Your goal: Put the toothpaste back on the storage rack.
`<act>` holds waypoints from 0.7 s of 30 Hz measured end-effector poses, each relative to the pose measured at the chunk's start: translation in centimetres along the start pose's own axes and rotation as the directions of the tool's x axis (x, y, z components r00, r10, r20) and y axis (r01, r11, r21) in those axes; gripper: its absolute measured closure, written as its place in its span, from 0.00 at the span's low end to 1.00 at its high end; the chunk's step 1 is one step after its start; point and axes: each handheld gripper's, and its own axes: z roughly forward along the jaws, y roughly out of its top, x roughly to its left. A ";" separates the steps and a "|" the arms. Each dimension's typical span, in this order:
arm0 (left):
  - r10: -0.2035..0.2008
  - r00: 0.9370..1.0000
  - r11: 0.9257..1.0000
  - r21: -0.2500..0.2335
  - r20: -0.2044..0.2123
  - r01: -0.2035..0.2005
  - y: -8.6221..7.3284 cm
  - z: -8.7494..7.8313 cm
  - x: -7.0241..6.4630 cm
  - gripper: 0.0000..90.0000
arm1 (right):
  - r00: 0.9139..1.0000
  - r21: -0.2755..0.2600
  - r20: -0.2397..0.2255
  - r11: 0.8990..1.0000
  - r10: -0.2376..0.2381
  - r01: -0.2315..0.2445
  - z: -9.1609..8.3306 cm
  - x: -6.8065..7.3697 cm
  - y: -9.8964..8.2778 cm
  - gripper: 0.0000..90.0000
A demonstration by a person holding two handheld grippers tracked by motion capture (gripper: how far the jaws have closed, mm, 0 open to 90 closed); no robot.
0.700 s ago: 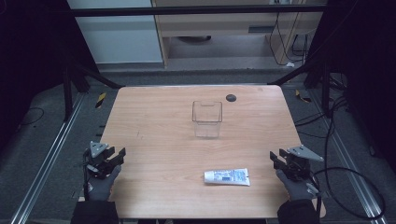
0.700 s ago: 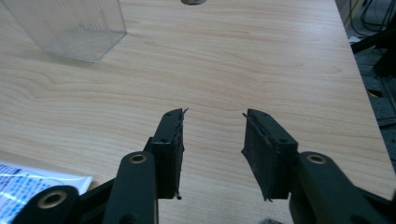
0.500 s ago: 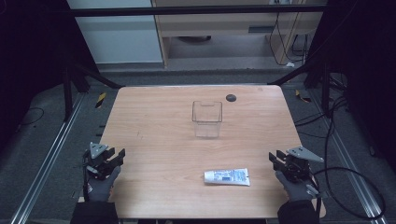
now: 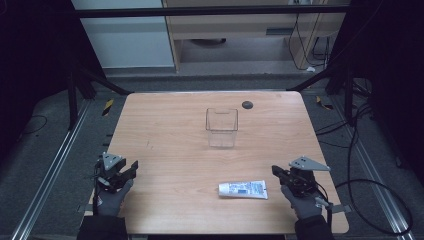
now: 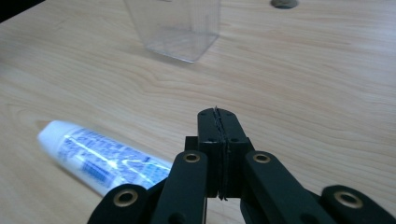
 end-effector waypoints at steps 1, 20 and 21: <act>0.002 1.000 1.000 0.001 0.001 -0.002 0.0 0.1 0.0 0.56 | 1.000 0.007 -0.027 1.000 -0.005 0.005 0.3 0.7 0.2 1.00; 0.019 1.000 1.000 0.001 -0.007 -0.019 0.0 0.3 -0.3 0.53 | 0.986 0.094 -0.164 0.994 -0.033 0.049 5.5 6.0 0.9 1.00; 0.019 1.000 1.000 0.000 -0.008 -0.019 0.0 0.3 -0.3 0.53 | 0.984 0.099 -0.172 0.994 -0.033 0.051 5.7 6.3 0.9 1.00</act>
